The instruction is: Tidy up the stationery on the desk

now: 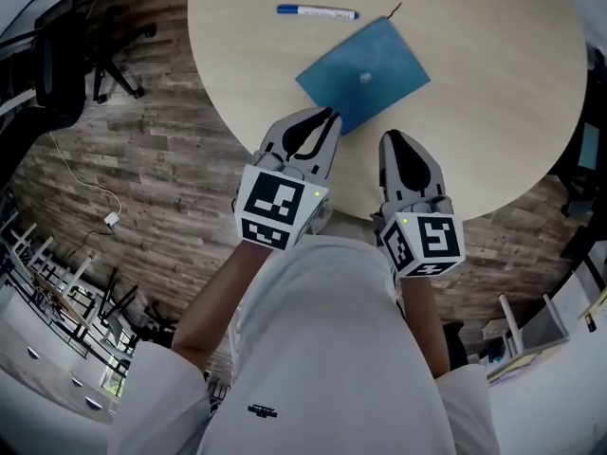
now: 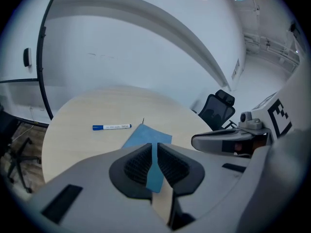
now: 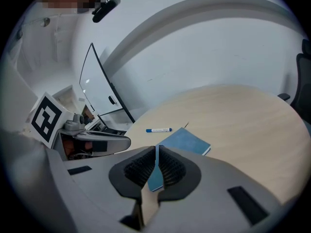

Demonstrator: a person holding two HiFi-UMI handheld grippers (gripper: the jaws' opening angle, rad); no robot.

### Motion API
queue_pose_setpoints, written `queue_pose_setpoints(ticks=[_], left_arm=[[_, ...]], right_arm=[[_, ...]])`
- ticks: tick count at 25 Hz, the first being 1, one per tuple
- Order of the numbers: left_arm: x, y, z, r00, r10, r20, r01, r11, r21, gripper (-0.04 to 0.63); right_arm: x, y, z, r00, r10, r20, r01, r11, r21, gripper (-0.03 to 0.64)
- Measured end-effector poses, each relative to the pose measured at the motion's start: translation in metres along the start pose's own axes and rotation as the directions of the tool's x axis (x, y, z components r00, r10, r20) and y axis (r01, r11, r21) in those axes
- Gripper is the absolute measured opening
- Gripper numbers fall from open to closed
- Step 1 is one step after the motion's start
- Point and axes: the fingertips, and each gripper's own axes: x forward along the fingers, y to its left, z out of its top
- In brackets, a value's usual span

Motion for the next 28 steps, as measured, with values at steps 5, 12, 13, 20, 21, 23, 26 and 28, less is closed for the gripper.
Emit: queue_pose_setpoints(ticks=[5,12,13,20,21,23,26,28], left_arm=[[0.019,0.004,-0.008,1.0,0.001,-0.018,-0.001,1.0,0.018,0.037],[0.043,0.026,-0.019,0.999,0.012,-0.049,-0.011,1.0,0.029,0.133],[0.047,0.031,-0.02,0.999,0.015,-0.052,-0.013,0.999,0.032,0.136],[0.074,0.059,-0.03,0.996,0.01,-0.092,-0.003,0.997,0.082,0.182],[0.079,0.063,-0.03,0.995,0.006,-0.097,0.002,0.996,0.086,0.189],[0.087,0.068,-0.031,0.994,0.0,-0.111,0.01,0.996,0.088,0.201],[0.097,0.077,-0.033,0.992,-0.005,-0.129,0.017,0.996,0.089,0.213],[0.102,0.083,-0.035,0.99,-0.008,-0.14,0.021,0.996,0.091,0.22]], right_arm=[[0.013,-0.015,-0.013,1.0,-0.008,-0.024,0.009,0.999,0.034,0.048],[0.038,-0.024,-0.029,0.997,-0.04,-0.059,0.045,0.995,0.091,0.074],[0.043,-0.025,-0.031,0.997,-0.042,-0.065,0.048,0.994,0.099,0.119],[0.067,-0.038,-0.047,0.989,-0.103,-0.102,0.117,0.983,0.141,0.14],[0.07,-0.04,-0.049,0.988,-0.111,-0.106,0.125,0.981,0.145,0.144],[0.075,-0.044,-0.054,0.985,-0.126,-0.118,0.143,0.977,0.155,0.154],[0.083,-0.052,-0.059,0.978,-0.152,-0.14,0.175,0.968,0.177,0.18],[0.089,-0.058,-0.063,0.975,-0.166,-0.151,0.194,0.961,0.199,0.198]])
